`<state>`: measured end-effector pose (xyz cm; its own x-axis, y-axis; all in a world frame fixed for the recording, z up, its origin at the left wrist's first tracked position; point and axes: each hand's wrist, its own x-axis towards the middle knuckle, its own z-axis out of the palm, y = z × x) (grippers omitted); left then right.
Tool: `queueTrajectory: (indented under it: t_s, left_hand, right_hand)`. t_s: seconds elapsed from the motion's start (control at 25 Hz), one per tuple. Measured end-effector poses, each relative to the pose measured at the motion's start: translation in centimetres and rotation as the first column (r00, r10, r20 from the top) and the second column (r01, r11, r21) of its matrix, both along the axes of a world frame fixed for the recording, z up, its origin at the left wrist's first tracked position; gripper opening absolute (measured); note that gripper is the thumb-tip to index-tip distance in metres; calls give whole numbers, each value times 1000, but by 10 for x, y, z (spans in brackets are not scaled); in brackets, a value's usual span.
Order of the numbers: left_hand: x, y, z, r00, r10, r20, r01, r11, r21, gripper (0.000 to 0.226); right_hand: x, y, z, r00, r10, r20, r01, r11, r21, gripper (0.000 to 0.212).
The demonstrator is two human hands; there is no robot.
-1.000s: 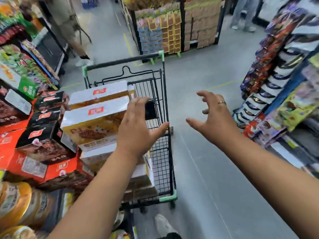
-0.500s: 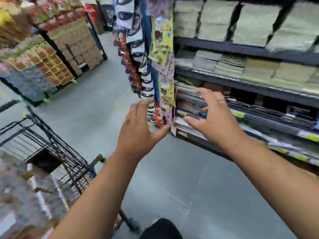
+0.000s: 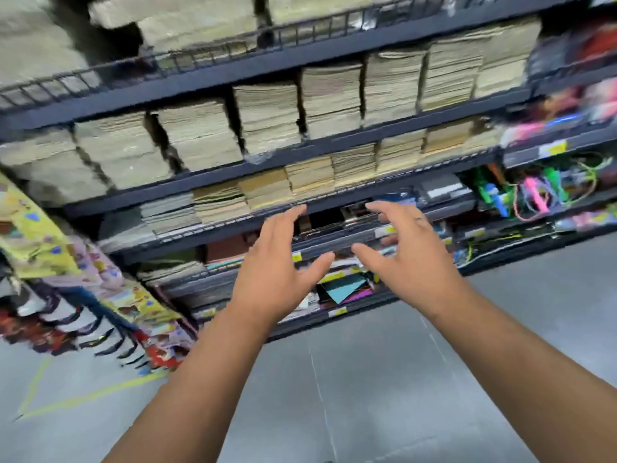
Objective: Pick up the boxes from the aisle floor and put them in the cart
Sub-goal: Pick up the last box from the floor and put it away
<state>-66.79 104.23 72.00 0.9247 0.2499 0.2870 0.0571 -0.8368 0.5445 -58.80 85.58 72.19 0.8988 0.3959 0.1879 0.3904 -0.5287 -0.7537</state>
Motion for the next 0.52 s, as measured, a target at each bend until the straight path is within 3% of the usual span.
queueTrajectory:
  t_s: [0.24, 0.52]
  left_hand:
    - [118, -93, 8, 930, -367, -9, 367, 930, -1, 75]
    - [214, -273, 6, 749, -662, 25, 661, 745, -93, 72]
  right_hand:
    - [37, -112, 2, 932, -360, -31, 360, 933, -4, 54]
    - [64, -292, 4, 728, -686, 3, 686, 728, -23, 54]
